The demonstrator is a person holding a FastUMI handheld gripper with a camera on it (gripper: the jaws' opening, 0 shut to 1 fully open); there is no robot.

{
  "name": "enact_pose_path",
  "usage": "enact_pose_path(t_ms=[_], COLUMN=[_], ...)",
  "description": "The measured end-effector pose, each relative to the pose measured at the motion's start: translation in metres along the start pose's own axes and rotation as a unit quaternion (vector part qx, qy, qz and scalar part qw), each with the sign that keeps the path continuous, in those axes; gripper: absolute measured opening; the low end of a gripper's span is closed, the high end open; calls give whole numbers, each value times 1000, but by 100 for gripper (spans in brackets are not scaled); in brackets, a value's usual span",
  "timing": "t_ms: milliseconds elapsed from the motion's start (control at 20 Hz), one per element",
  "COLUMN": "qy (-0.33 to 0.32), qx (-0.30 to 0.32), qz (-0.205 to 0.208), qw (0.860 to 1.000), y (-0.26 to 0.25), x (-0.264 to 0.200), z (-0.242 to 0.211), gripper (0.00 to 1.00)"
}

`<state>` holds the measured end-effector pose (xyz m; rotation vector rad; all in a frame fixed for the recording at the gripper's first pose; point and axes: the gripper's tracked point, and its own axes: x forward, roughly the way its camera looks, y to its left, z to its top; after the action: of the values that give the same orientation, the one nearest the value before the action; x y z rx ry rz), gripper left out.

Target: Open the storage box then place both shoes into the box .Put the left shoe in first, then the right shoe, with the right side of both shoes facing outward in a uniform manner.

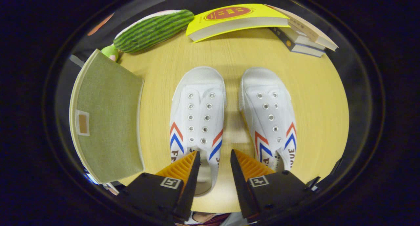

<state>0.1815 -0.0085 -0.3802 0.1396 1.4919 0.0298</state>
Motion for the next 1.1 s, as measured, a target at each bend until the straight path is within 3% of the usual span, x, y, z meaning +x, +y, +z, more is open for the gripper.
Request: enact_pose_path(t_ms=[150, 250, 550, 950, 1100], qy=[-33, -39, -68, -121, -151], qx=[13, 38, 94, 70, 48], qz=[34, 55, 153, 191, 182], qw=[999, 997, 981, 972, 970], y=[4, 4, 17, 42, 46], x=[-1, 2, -11, -56, -84], z=[10, 7, 8, 20, 25], gripper=[19, 11, 6, 6, 6])
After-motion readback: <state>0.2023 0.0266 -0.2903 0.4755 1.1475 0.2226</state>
